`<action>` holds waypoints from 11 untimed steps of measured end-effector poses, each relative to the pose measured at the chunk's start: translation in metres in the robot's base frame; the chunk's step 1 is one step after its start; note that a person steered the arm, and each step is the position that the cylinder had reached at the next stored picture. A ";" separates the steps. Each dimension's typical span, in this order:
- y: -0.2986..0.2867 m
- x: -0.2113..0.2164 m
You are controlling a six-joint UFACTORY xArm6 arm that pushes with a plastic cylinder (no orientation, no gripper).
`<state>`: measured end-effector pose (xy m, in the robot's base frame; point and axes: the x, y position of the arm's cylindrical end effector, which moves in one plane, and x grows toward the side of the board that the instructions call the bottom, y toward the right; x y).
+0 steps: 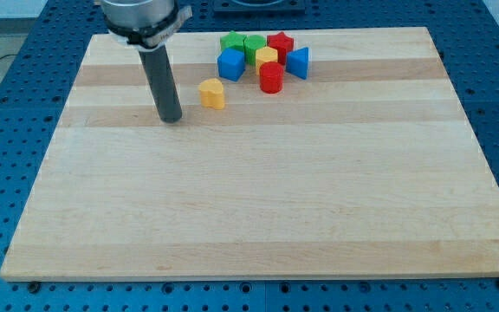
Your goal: Push the yellow heart close to blue cube
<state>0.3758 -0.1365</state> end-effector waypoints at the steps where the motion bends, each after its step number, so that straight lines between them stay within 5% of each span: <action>1: 0.034 -0.035; 2: 0.075 -0.042; 3: 0.056 -0.042; 6: 0.096 0.015; 8: 0.129 -0.019; 10: 0.056 0.005; 11: 0.044 -0.016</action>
